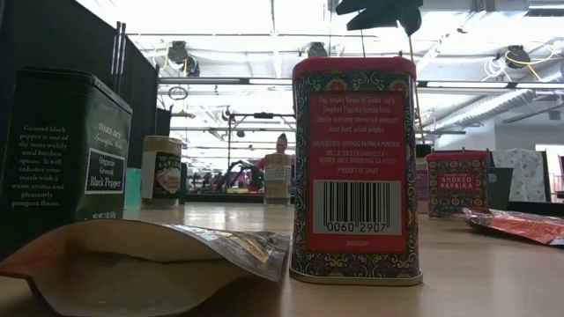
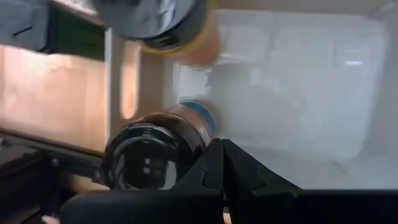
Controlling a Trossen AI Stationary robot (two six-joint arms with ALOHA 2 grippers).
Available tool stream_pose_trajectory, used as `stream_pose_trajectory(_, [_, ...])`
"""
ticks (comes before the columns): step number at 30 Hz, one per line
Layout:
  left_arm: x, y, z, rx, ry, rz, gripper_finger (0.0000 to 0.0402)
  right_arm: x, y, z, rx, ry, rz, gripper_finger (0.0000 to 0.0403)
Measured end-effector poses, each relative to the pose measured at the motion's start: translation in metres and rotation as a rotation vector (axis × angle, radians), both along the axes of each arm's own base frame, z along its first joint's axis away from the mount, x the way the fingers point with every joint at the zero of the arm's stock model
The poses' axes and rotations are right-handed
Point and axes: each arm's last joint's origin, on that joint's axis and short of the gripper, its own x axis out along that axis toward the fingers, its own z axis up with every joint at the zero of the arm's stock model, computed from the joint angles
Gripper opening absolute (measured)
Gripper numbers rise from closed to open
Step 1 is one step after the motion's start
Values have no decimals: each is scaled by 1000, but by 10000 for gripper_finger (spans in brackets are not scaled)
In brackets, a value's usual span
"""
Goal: Sort spices by type
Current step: Put the orange seasoning bottle into the gray bin, then put the top brown seasoning bottle into the dark green bin
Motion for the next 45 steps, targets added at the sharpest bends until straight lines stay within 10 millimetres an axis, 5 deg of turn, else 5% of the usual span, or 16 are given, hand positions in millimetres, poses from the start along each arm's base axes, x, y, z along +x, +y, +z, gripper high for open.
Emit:
stream_pose_trajectory(20, [-2,5,4,-40,2,7,3,0,0,0,0,0,0,219])
stream_pose_trajectory(29, [12,8,46,-118,-240,15,3,0,0,0,0,0,0,219])
stream_pose_trajectory(35, [30,27,66,9,-510,1,4,0,0,0,-6,3,2,219])
stream_pose_trajectory(45, [71,60,97,136,-685,-272,4,1,-10,0,12,-4,-46,219])
